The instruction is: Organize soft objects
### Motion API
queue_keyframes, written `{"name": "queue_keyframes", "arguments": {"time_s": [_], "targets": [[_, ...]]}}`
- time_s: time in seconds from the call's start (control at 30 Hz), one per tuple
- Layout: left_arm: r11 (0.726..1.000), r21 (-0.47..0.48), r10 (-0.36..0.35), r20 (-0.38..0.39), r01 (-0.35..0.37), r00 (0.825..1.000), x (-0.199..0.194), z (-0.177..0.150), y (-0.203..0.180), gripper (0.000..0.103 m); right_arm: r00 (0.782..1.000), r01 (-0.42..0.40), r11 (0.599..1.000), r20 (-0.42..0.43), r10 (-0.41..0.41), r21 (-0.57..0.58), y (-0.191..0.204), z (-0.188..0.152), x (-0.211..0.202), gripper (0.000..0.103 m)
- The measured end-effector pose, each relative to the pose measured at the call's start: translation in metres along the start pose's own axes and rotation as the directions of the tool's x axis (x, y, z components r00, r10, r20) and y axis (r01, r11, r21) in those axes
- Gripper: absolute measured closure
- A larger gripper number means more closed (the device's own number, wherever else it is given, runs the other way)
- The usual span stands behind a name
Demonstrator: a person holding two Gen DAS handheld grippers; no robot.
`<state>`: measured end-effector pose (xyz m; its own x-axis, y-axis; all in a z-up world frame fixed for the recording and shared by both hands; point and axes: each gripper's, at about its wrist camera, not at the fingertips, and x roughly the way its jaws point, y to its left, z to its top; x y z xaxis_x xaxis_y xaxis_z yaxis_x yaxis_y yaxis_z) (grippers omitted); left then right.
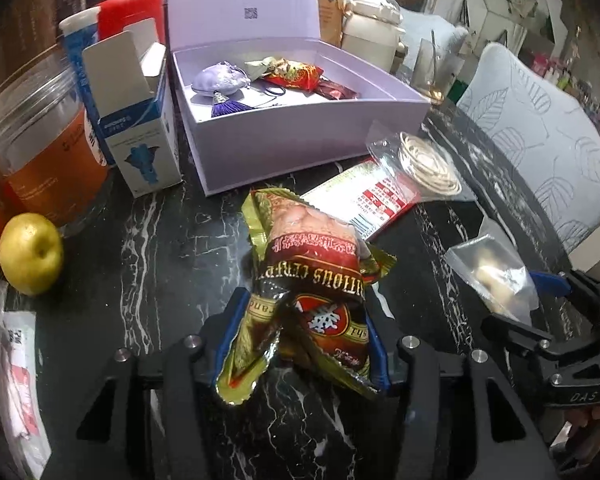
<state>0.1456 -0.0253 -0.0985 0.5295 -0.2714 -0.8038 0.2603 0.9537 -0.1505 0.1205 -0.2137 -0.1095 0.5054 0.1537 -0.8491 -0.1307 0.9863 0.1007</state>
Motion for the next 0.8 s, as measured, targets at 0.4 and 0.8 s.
{"name": "queue_keyframes", "arguments": {"time_s": [0.4,0.8], "targets": [[0.996,-0.073,-0.042,0.023,0.044,0.999,-0.021,-0.014,0.013,0.055,0.999,-0.020,0.999,0.048,0.022,-0.038,0.006,0.001,-0.001,0.054],[0.995,-0.090,-0.031,0.076,0.038,0.997,-0.048,-0.026,0.012,0.055,0.993,-0.083,0.996,0.080,0.084,-0.019,0.002,-0.002,-0.016,0.069]]}}
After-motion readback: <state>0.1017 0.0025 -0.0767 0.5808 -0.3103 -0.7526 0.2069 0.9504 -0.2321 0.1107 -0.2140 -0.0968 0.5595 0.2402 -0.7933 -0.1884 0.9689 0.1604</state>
